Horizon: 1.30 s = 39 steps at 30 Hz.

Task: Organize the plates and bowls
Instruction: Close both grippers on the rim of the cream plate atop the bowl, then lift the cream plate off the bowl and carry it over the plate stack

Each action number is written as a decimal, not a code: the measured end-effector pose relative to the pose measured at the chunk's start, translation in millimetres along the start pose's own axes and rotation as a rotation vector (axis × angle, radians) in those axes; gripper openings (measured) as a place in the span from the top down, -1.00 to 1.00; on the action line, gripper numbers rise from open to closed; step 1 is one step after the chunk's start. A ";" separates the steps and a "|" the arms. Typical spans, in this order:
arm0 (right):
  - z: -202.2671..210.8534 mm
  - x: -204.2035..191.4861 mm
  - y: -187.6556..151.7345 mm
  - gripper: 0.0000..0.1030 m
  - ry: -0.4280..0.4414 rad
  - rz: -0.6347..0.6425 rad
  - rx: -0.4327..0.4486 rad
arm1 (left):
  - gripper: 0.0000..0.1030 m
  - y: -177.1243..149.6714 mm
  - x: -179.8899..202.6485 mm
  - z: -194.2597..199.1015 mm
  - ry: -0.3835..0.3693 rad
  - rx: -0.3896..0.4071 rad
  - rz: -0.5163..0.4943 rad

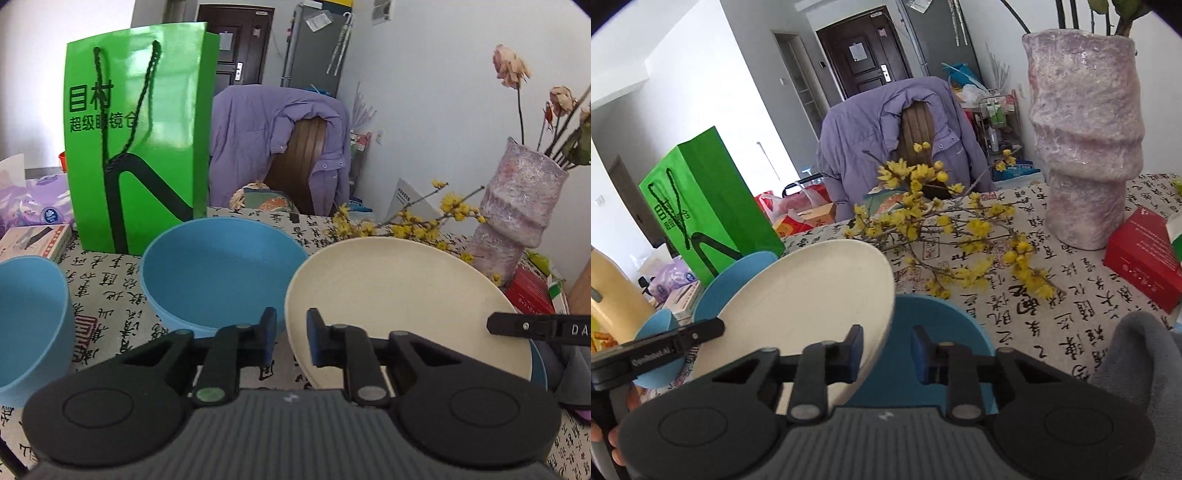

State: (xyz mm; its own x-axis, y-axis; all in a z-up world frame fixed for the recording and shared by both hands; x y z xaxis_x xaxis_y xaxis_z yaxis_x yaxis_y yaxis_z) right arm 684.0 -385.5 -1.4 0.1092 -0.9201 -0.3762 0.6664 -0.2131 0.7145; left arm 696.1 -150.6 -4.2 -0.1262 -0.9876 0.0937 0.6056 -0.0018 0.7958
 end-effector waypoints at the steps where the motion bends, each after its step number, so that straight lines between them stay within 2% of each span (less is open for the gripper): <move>1: -0.2 -2.5 1.1 0.70 0.007 0.000 0.002 | 0.75 -1.2 1.1 0.6 0.000 0.000 -0.001; 5: 4.3 -6.9 0.5 0.71 -0.006 -0.005 0.016 | 0.84 -4.8 0.3 3.5 0.014 -0.013 0.016; 10: 15.7 -7.4 -0.4 0.79 -0.008 -0.016 0.025 | 0.85 -4.2 3.0 20.9 0.017 -0.003 0.020; 21: 80.1 -20.4 -21.1 0.81 0.015 -0.007 0.059 | 0.85 -10.7 19.1 100.6 0.021 0.064 0.028; 24: 104.5 -29.2 -37.0 0.81 0.028 0.006 0.065 | 0.85 -26.1 20.3 132.6 0.028 0.078 0.035; 30: 157.3 -51.7 -79.2 0.81 0.066 0.037 0.092 | 0.85 -80.5 16.8 201.7 0.063 0.095 0.055; 39: 224.9 -92.9 -164.2 0.80 0.115 0.092 0.087 | 0.85 -157.1 -4.5 290.7 0.073 0.127 0.084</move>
State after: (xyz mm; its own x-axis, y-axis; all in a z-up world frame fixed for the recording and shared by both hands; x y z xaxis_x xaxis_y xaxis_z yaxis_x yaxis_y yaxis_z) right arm 398.6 -339.0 48.9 0.2537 -0.8946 -0.3678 0.5836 -0.1617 0.7958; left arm 373.2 -100.2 44.3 -0.0191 -0.9923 0.1226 0.5070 0.0961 0.8566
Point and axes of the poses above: each gripper's, at about its wrist camera, not at the fingertips, and z roughly against the way its jaws point, x to its right, y to its top, the point moved 9 cm from there along -z, roughly the way its jaws point, and after that the axes turned 5 degrees about y, right-handed, at the moved point
